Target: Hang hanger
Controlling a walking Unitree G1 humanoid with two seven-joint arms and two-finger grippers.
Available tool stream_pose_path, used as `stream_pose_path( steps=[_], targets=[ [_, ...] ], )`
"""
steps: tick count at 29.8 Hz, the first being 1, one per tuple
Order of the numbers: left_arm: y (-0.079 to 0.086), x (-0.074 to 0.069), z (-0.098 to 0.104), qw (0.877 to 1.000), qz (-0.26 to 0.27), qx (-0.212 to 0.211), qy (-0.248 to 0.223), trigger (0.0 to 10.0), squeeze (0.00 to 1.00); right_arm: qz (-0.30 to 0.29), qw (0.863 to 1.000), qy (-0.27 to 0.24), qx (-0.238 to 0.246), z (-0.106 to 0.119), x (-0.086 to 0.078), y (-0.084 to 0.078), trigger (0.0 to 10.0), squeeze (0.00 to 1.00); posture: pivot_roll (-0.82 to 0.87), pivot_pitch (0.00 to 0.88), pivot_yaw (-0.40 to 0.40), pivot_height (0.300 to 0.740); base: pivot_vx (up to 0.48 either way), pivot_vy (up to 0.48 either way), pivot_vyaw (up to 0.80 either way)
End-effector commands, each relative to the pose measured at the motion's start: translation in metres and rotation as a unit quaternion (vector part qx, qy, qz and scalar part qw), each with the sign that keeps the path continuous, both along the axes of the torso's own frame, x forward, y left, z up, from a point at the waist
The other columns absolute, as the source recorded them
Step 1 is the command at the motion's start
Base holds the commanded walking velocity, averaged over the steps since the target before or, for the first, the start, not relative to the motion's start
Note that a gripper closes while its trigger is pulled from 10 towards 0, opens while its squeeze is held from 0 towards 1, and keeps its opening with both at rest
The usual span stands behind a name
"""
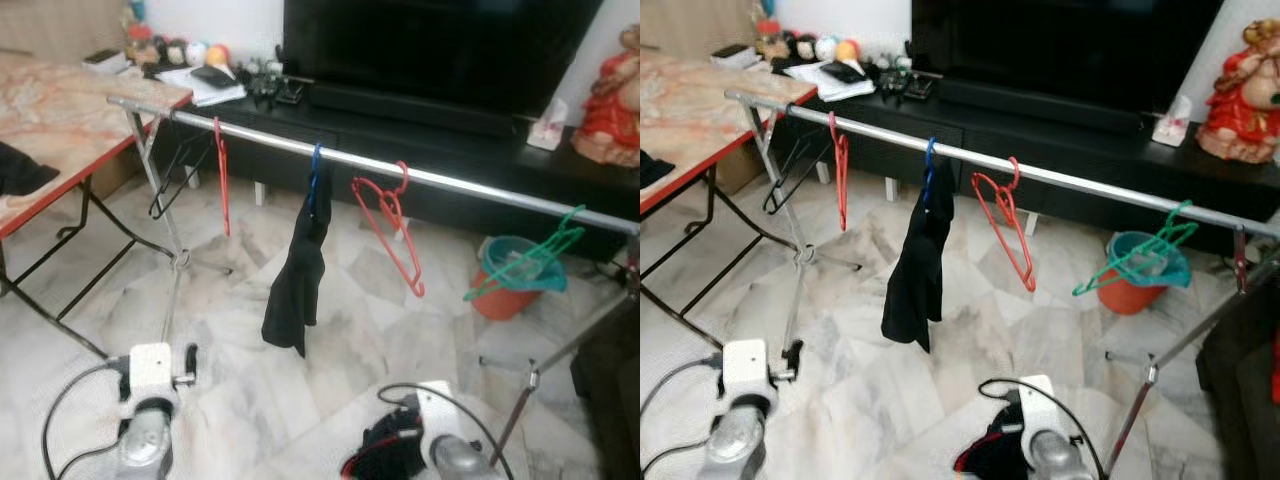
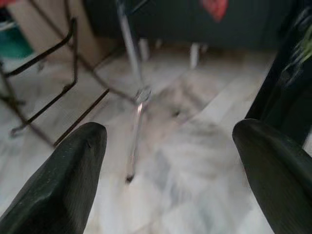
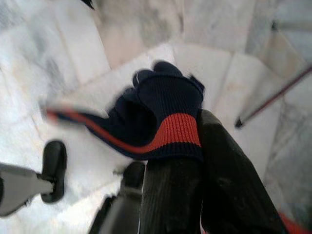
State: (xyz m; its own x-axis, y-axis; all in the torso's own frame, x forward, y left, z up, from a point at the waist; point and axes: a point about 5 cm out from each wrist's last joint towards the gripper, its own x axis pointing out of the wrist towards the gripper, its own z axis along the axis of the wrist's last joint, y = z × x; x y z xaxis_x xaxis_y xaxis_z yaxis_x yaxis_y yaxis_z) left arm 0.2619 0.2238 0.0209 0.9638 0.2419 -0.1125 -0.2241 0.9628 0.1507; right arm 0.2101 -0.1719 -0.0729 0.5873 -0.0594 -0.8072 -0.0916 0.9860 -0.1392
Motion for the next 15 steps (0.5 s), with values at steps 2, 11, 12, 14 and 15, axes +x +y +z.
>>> stream_pose_path(
  steps=[2,11,12,14,15],
  targets=[
    [-0.009,0.006,0.005,1.0,-0.018,0.006,-0.01,10.0,0.0,-0.002,1.0,0.004,-0.007,-0.001,-0.002,-0.006,10.0,0.0,0.06,0.0,-0.07,0.74,0.0,0.0,0.0],
    [-0.015,0.018,0.028,0.998,-0.029,0.018,-0.057,10.0,0.0,0.012,1.0,0.012,-0.008,-0.003,-0.005,-0.003,10.0,0.0,0.06,0.0,-0.07,0.74,0.0,0.0,0.0],
    [-0.015,0.018,0.028,0.998,-0.029,0.018,-0.057,10.0,0.0,0.012,1.0,0.012,-0.008,-0.003,-0.005,-0.003,10.0,0.0,0.06,0.0,-0.07,0.74,0.0,0.0,0.0],
    [-0.015,0.019,0.031,0.998,-0.026,0.017,-0.063,10.0,0.0,0.029,0.999,0.015,-0.017,-0.003,-0.006,-0.003,10.0,0.0,0.06,0.0,-0.069,0.74,0.124,0.0,0.0],
    [-0.014,0.02,0.032,0.997,-0.025,0.018,-0.065,10.0,0.0,0.038,0.999,0.016,-0.023,-0.003,-0.006,-0.004,10.0,0.0,0.06,0.0,-0.069,0.74,0.251,0.0,0.73]
  ],
)
